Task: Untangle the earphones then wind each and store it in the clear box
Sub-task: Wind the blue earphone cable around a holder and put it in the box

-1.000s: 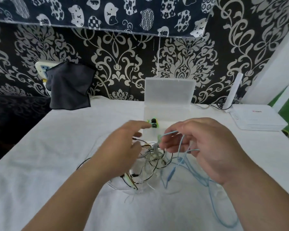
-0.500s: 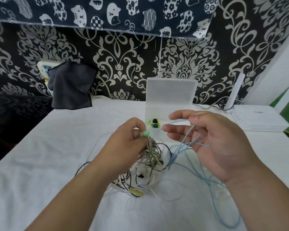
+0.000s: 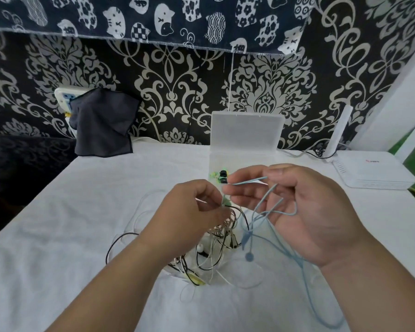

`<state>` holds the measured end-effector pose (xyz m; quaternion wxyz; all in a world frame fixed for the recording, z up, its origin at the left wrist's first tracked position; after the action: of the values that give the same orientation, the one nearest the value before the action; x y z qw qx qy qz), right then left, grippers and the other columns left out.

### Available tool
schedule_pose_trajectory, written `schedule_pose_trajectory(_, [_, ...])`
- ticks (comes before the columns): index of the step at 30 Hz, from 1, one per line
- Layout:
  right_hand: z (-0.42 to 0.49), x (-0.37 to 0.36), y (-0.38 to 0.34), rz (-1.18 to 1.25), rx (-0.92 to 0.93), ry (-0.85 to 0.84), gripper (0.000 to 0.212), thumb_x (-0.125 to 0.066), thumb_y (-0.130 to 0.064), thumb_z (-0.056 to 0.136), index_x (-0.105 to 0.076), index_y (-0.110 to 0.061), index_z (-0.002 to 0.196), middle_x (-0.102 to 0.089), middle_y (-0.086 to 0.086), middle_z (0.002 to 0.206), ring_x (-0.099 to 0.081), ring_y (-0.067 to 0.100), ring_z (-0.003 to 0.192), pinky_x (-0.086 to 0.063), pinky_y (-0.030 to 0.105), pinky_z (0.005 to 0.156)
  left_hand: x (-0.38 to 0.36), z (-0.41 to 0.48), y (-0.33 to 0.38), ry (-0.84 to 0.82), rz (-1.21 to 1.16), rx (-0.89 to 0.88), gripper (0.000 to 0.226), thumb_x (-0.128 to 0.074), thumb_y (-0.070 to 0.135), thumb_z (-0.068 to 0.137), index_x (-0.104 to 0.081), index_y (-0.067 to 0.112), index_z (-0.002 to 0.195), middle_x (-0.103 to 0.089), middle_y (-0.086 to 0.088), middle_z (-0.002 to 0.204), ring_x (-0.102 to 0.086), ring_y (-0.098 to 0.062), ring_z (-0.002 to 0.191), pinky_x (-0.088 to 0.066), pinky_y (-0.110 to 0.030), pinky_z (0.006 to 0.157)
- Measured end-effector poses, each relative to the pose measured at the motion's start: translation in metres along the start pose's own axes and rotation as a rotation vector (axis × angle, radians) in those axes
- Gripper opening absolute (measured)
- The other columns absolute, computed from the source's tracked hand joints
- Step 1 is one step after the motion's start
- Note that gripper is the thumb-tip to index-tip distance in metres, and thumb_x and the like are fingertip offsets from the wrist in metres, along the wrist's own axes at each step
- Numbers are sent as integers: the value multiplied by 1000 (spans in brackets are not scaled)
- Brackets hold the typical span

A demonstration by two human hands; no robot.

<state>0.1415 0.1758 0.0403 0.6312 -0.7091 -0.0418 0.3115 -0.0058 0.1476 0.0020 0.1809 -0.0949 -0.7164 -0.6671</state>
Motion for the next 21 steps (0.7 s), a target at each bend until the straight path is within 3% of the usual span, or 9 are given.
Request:
schedule_pose_trajectory(5, [0,13,-5,15,2,177,25,-50,-15,73,-60,7,80,-69,18,81,-72,36,79,-58,37,71,8,5,-8,-1,-132,76,11,-84,8,75,-74,13,76,-67,3,62,-58,-10,55,-44,-20,60])
schedule_pose_trajectory(7, [1,22,-4,27,-3,272,11,-48,-10,84,-54,0,83,-65,15,75,-71,34,73,-55,39,71,10,7,-13,-14,-232,155,13,-82,2,74,-76,13,71,-69,-5,64,-59,-17,62,-44,-28,67])
schedule_pose_trajectory(12, [2,32,1,41,-22,351,17,-44,-10,95,-48,-6,78,-56,15,72,-68,32,65,-52,39,69,16,9,-21,37,-215,215,18,-75,1,81,-76,15,69,-68,-10,65,-55,-26,67,-44,-39,71])
schedule_pose_trajectory(17, [1,37,7,-136,-58,417,56,-51,-7,92,-42,-19,38,-45,8,57,-55,24,53,-46,35,61,19,10,-21,148,-253,241,18,-66,7,90,-68,14,74,-63,-8,66,-48,-24,68,-37,-37,68])
schedule_pose_trajectory(21, [1,38,7,-381,-51,405,43,-62,-3,85,-44,-12,47,-40,12,56,-49,21,48,-40,38,62,20,8,-16,188,-242,209,17,-59,5,94,-63,11,78,-60,-6,62,-48,-17,53,-40,-23,52])
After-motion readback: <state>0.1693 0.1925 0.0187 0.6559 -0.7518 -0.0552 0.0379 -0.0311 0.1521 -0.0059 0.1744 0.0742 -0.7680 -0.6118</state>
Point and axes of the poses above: each hand's wrist, its own z-axis towards the middle knuckle, its own x-axis out of the back of the hand, y = z × x, the point moved 6 cm from there along z, towards the middle knuckle
